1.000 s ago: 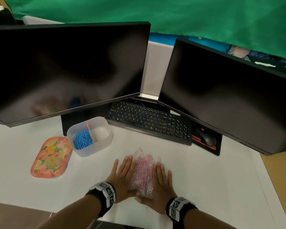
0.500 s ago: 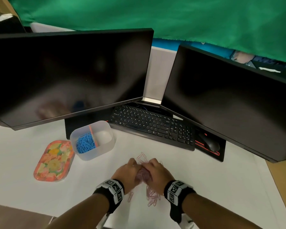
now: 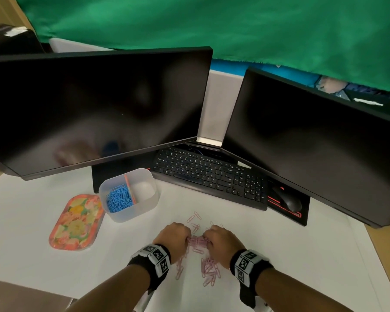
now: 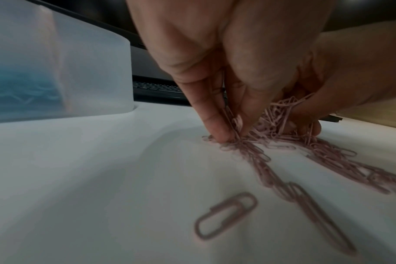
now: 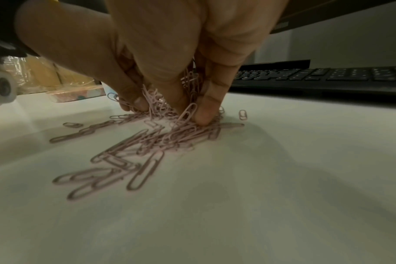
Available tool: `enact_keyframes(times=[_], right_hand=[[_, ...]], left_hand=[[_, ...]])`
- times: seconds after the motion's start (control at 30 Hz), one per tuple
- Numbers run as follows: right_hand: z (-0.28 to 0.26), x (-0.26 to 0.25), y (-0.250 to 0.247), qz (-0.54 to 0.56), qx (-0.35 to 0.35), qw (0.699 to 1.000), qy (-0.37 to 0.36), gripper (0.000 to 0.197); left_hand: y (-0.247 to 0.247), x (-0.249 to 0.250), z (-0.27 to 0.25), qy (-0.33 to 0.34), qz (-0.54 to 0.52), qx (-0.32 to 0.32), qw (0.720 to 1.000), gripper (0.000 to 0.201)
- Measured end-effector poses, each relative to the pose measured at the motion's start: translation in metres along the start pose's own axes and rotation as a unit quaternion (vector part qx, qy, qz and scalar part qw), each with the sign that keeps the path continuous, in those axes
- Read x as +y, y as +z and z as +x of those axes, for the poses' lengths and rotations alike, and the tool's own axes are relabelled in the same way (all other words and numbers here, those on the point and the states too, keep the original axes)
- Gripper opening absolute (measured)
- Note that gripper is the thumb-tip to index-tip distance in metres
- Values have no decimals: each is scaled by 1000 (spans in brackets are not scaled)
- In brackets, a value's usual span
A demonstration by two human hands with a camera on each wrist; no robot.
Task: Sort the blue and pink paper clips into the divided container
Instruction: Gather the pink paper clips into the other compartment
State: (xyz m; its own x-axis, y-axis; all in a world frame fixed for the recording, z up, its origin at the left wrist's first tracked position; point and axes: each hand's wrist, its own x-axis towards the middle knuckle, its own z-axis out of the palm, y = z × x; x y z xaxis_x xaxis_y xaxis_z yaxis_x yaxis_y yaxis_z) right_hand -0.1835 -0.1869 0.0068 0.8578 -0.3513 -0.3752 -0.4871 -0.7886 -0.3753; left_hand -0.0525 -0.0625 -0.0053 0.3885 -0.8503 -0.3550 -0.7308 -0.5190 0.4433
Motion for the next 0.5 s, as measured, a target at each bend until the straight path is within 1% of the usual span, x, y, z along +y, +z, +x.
enact_keyframes(times=[0.13,0.27,0.4,0.5], right_hand=[[-5,-1,-5,31,9,999,6,31],[-13,-2,-10,70,36,997,9,21],[-18,0,-13,130,62,989,32,15],[-21,-3,-15,172,82,981,45,14]], left_hand=[[-6,-2,-3,-5,-37,1,999,34],[-14,-3,-10,-9,-62,14,998,33],[-29,-5,-16,-10,-96,40,995,27],[-52,-5,-23,-22,-125,82,989,22]])
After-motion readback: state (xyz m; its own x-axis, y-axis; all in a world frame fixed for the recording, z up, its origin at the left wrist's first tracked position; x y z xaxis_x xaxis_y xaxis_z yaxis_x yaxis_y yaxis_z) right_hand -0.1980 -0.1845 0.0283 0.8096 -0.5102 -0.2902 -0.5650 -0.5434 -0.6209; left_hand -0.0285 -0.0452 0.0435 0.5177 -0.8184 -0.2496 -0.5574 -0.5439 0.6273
